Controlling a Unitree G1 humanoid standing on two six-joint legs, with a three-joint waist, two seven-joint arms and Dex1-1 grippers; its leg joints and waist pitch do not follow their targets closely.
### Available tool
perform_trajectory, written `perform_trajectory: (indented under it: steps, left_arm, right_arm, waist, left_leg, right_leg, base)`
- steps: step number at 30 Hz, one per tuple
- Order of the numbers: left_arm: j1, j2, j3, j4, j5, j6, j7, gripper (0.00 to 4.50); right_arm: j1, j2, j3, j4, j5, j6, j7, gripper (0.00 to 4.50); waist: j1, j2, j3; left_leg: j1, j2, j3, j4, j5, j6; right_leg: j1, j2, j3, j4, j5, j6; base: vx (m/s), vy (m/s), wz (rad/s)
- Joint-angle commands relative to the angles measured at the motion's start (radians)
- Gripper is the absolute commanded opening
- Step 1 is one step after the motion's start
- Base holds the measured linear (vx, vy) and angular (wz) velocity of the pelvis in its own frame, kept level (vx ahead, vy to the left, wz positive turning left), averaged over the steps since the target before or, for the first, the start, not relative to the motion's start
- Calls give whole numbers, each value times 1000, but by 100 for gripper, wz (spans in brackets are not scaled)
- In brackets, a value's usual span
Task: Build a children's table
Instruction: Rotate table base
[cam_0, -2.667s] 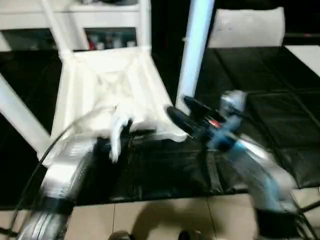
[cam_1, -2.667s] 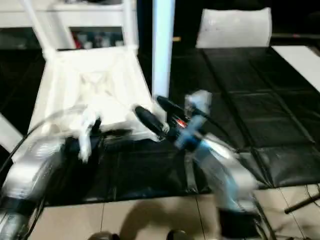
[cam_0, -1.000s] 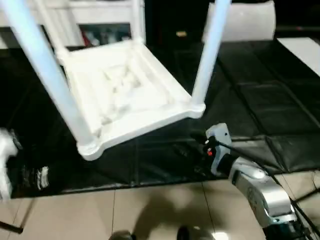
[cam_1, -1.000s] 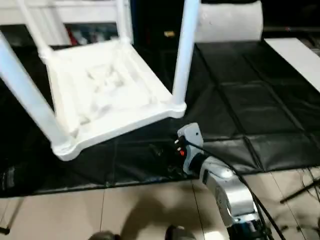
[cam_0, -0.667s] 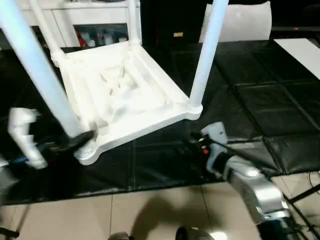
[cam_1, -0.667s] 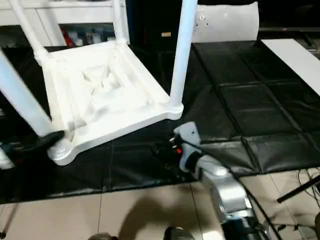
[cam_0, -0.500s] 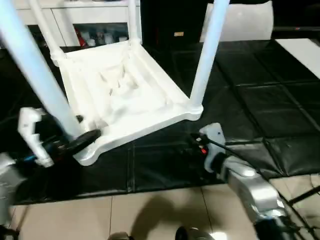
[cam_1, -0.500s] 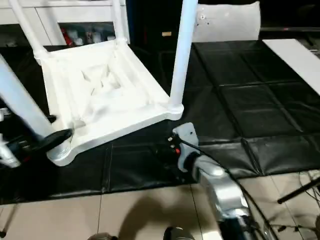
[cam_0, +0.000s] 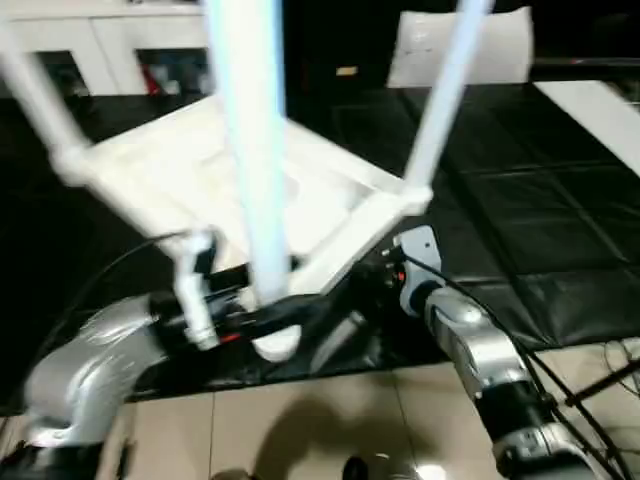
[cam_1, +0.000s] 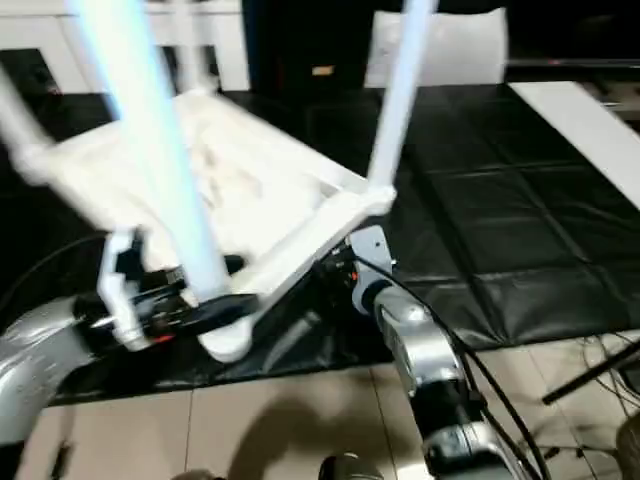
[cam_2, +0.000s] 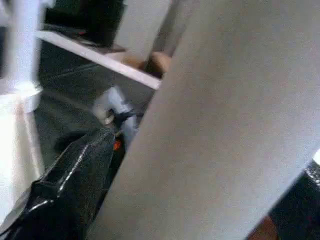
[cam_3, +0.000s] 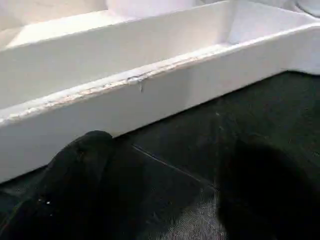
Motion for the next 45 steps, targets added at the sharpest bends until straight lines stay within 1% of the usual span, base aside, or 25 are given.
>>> perform_trajectory:
  steps: [1,3,4,5,7,8,9,13,14,15,18,20,21,23,25,29,32,34,35,36,38,40,42,43,45]
  left_arm:
    - [-9,-12,-56,-38,-38,18,-13,446]
    - [-58,-64,-117,-9,-3,-10,-8,446]
    - [-66,-74,-125,-1,3,-16,-7,446]
    - [-81,-90,-139,11,12,-26,-4,446]
    - [-131,-147,-177,63,48,-64,4,446]
    - [-134,-150,-178,66,49,-65,4,446]
    - [-156,-173,-189,92,63,-80,8,446]
    - [-209,-219,-198,170,108,-134,24,446]
    - [-217,-226,-199,181,114,-142,27,446]
    - [-222,-230,-203,188,126,-156,31,446]
    - [-233,-232,-211,220,166,-193,51,446]
    - [-260,-222,-202,316,274,-308,113,446]
    - [-262,-218,-194,331,285,-324,120,446]
    - [-262,-214,-187,337,284,-325,121,446]
    - [-254,-193,-183,333,285,-327,101,446]
    - [-215,-106,-193,300,261,-279,4,446]
    - [-198,-39,-184,309,253,-281,-65,446]
    - [-196,-19,-181,315,253,-281,-82,446]
    - [-195,30,-179,332,267,-294,-120,446]
    - [-198,51,-181,344,279,-300,-133,446]
    - [-205,75,-188,361,295,-309,-150,446]
    - [-225,120,-223,415,363,-376,-179,446]
    - [-245,145,-245,459,399,-416,-205,420]
    - [-253,152,-252,476,416,-435,-208,420]
    - [-295,193,-309,549,506,-512,-232,399]
  right_arm:
    - [-27,27,23,18,2,-16,11,450]
    - [-56,39,26,59,-4,-35,12,450]
    - [-61,41,25,65,-5,-39,12,450]
    - [-68,44,24,76,-7,-45,12,450]
    - [-81,49,24,94,-13,-58,15,450]
    - [-82,49,24,95,-13,-58,15,450]
    - [-89,51,23,111,-15,-70,18,450]
    - [-92,51,15,143,-24,-99,23,450]
    - [-87,49,14,145,-25,-103,22,450]
    - [-81,47,13,145,-27,-105,19,450]
    - [-74,43,5,153,-30,-113,15,450]
    - [-59,31,-16,155,-35,-128,0,450]
    - [-53,25,-23,150,-34,-131,-3,450]
    - [-47,20,-29,143,-33,-134,-4,450]
    - [-33,8,-43,120,-24,-137,0,450]
    - [7,-29,-67,38,2,-142,39,450]
    - [50,-65,-69,-59,26,-150,112,450]
    - [64,-78,-66,-90,33,-146,138,450]
    - [101,-115,-55,-164,49,-130,200,450]
    - [117,-134,-49,-194,56,-126,230,450]
    - [138,-159,-42,-231,65,-117,268,450]
    - [174,-210,-24,-295,82,-97,343,450]
    - [201,-250,-14,-349,98,-73,401,450]
    - [209,-264,-13,-366,104,-65,417,450]
    - [249,-330,-14,-455,144,-13,499,450]
  waist:
    - [10,4,-82]
    - [10,1,-83]
    - [10,3,-83]
    - [11,5,-84]
    - [12,9,-88]
    - [10,7,-89]
    - [10,3,-92]
    - [10,1,-95]
    - [11,11,-96]
    - [11,8,-97]
    - [11,9,-96]
    - [11,11,-92]
    - [11,10,-92]
    - [14,7,-93]
    - [17,9,-92]
    - [19,8,-94]
    - [20,17,-93]
    - [24,17,-93]
    - [25,17,-91]
    - [29,17,-91]
    - [33,14,-91]
    - [37,13,-91]
    - [38,9,-90]
    - [41,11,-91]
    - [45,8,-92]
  left_leg:
    - [-29,25,3,-62,-64,46]
    - [-26,25,4,-61,-59,50]
    - [-23,25,5,-61,-64,51]
    - [-24,25,5,-61,-63,52]
    - [-29,28,2,-61,-46,51]
    - [-28,28,3,-60,-47,54]
    - [-32,27,2,-58,-43,54]
    - [-37,24,3,-54,-21,67]
    - [-35,24,3,-53,-15,69]
    - [-36,25,3,-53,-15,70]
    - [-34,28,3,-53,-26,75]
    - [-31,27,4,-54,-46,74]
    - [-31,24,3,-54,-54,75]
    - [-34,24,1,-54,-50,69]
    - [-31,28,1,-55,-50,65]
    - [-33,29,0,-56,-48,75]
    - [-30,26,3,-56,-50,82]
    - [-29,29,2,-57,-51,87]
    - [-28,29,2,-58,-61,88]
    - [-26,31,3,-58,-70,89]
    - [-27,28,2,-59,-63,92]
    - [-28,26,2,-59,-62,96]
    - [-29,23,2,-59,-67,100]
    - [-28,24,1,-59,-65,94]
    - [-26,25,0,-59,-67,95]
  right_leg:
    - [82,-77,64,-85,-375,-95]
    - [77,-75,63,-87,-385,-81]
    - [74,-72,62,-89,-391,-79]
    - [75,-72,61,-90,-391,-79]
    - [78,-72,60,-83,-341,-86]
    - [77,-71,60,-86,-333,-89]
    - [83,-73,60,-81,-315,-97]
    - [87,-74,61,-77,-268,-115]
    - [85,-73,60,-77,-253,-120]
    - [86,-73,60,-75,-238,-128]
    - [84,-72,58,-78,-239,-136]
    - [80,-70,57,-84,-270,-125]
    - [82,-67,54,-89,-302,-104]
    - [86,-75,54,-89,-334,-87]
    - [80,-74,55,-87,-334,-91]
    - [81,-75,56,-83,-318,-95]
    - [76,-71,54,-87,-340,-87]
    - [75,-71,54,-88,-345,-82]
    - [73,-70,53,-91,-359,-84]
    - [74,-73,55,-92,-373,-72]
    - [75,-70,54,-95,-378,-64]
    - [75,-70,54,-98,-403,-43]
    - [75,-69,52,-105,-432,-20]
    - [74,-72,51,-105,-446,-19]
    - [72,-71,51,-106,-453,-8]
  base:
    - [0,0,0]
    - [0,0,0]
    - [0,0,0]
    - [0,0,0]
    - [0,0,0]
    - [0,0,0]
    - [0,0,0]
    - [0,0,0]
    - [0,0,0]
    - [0,0,0]
    - [0,0,0]
    - [0,0,0]
    - [0,0,0]
    - [0,0,0]
    - [0,0,0]
    - [0,0,0]
    - [0,0,0]
    - [0,0,0]
    - [0,0,0]
    - [0,0,0]
    - [0,0,0]
    - [0,0,0]
    - [0,0,0]
    - [0,0,0]
    - [0,0,0]
